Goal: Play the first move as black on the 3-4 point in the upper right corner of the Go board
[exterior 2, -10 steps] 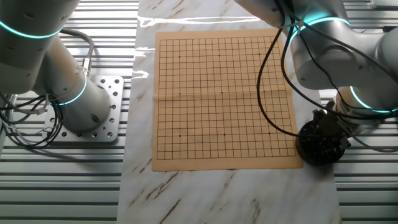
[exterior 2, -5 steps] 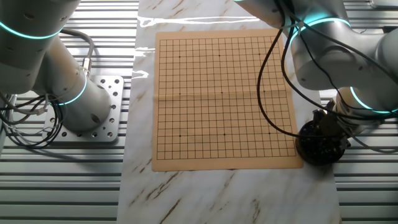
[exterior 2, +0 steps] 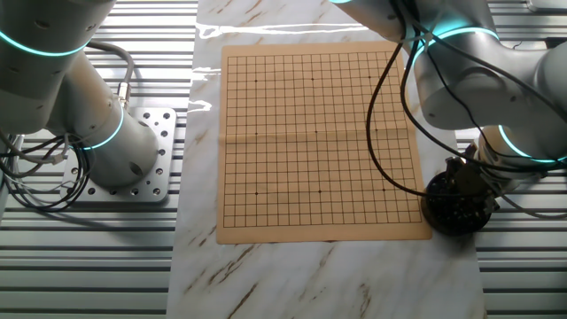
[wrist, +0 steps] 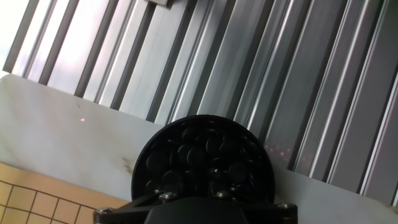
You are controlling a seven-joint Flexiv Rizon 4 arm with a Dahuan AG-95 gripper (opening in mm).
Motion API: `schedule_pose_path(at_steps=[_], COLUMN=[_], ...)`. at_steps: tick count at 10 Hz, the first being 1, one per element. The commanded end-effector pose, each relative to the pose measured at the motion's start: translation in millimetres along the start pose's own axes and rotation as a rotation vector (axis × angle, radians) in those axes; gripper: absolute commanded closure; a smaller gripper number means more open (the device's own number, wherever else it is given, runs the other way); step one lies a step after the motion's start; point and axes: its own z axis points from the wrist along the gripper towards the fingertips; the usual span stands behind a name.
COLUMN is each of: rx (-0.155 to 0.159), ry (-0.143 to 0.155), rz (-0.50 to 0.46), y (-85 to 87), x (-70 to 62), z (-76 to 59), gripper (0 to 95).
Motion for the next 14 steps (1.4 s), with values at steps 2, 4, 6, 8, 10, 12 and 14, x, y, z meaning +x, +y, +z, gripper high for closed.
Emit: schedule_pose_path(at_steps=[2,4,6,8,10,12,14], rx=[0.001,0.002,0.002,-0.001,-0.008,-0.009,-0.009], ry=[0.0,-0.002,-0.004,-0.005,-0.007,-0.005,0.006], rz=[0.004,0.007,0.012,0.018,0.025,0.025,0.03], y=[-0.2,-0.4,-0.5,-0.5,-0.6,-0.6,0.0], x=[-0.1,-0.2,-0.2,-0.2,-0.2,-0.5,-2.2], z=[0.3,0.6,0.7,0.8,0.8,0.6,-3.0], gripper=[95.0,95.0,95.0,95.0,95.0,95.0,95.0])
